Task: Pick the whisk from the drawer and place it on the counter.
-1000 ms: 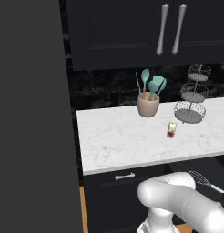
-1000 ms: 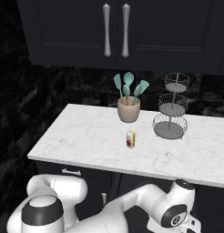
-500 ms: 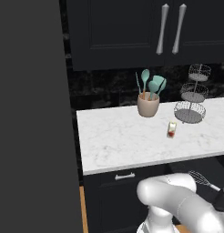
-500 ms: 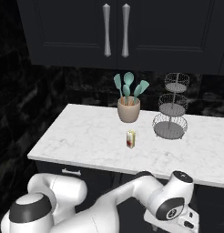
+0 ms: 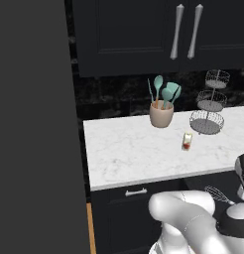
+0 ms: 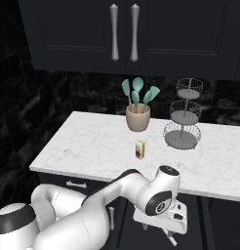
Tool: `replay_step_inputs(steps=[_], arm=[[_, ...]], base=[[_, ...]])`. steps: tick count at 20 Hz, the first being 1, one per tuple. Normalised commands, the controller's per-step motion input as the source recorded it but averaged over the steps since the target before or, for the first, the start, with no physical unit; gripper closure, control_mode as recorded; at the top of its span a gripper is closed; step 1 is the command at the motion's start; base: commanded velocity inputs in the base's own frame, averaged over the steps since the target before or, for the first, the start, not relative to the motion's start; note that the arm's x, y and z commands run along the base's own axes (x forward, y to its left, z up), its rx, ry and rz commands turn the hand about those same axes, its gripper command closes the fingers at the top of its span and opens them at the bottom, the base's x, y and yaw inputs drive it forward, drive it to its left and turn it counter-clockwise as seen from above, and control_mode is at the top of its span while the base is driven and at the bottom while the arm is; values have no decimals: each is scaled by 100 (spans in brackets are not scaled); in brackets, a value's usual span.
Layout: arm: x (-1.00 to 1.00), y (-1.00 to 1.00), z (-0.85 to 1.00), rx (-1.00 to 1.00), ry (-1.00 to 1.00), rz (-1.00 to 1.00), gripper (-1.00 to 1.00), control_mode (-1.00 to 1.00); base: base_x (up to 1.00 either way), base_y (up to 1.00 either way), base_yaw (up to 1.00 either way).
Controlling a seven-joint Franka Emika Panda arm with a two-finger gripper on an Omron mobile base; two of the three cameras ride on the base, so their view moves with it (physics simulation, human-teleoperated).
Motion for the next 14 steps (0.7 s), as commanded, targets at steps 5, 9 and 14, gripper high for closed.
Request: replay_step_inputs(steps=[5, 9, 14], arm=[[50, 10, -1, 0, -3, 18, -100, -100], [14, 0, -28, 0, -8, 1, -100, -100], [6, 0, -52, 0, -12, 1, -100, -100]], base=[[0, 0, 0], [0, 0, 0], [0, 0, 0]])
